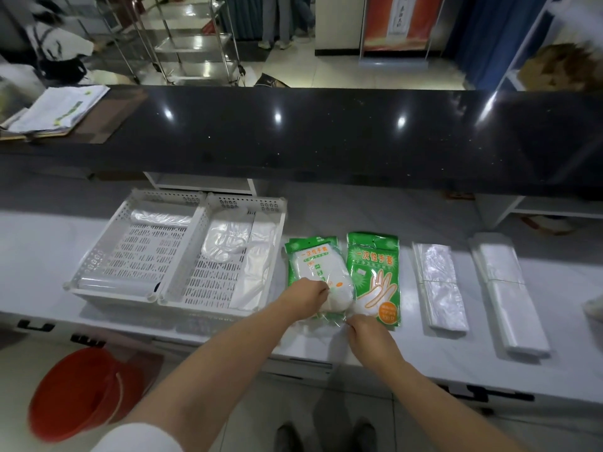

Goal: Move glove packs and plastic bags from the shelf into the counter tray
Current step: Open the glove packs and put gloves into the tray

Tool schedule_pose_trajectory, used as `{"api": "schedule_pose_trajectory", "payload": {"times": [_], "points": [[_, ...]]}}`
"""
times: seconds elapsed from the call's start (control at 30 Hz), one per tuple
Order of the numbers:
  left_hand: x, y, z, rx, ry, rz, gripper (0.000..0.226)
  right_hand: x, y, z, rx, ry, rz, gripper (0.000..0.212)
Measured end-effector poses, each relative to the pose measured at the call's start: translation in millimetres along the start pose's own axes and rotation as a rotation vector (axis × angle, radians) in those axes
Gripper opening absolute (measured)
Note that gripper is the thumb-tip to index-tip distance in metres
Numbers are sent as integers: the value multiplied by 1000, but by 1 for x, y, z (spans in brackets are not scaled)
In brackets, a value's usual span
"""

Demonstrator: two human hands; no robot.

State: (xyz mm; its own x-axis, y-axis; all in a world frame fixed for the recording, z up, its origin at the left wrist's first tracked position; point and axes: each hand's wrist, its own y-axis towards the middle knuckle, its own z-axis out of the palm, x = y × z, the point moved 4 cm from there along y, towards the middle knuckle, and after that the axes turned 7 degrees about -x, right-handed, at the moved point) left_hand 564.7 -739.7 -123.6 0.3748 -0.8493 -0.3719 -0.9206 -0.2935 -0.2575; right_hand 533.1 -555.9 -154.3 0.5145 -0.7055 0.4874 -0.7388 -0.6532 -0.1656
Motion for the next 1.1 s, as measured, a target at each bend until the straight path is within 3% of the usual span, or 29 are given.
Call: {"api": "schedule_pose_trajectory", "payload": {"times": [0.17,0.33,0.47,0.83,0.93,1.1], "points": [[-2,5,0,15,-19,7,35,14,9,2,-117,365,194,19],[6,9,6,57,16,67,39,12,16,26,-230,730,710,19],[12,13,3,80,23,143,41,19,9,36,-383,892,941,23],[14,18,1,184,129,288,44,42,32,50,-475,849,1130,18],[15,22,8,151,230,386,43,45,31,48,-474,796,1126,17],[21,27,18,182,380,375,47,41,4,39,-506,679,1070,11]]}}
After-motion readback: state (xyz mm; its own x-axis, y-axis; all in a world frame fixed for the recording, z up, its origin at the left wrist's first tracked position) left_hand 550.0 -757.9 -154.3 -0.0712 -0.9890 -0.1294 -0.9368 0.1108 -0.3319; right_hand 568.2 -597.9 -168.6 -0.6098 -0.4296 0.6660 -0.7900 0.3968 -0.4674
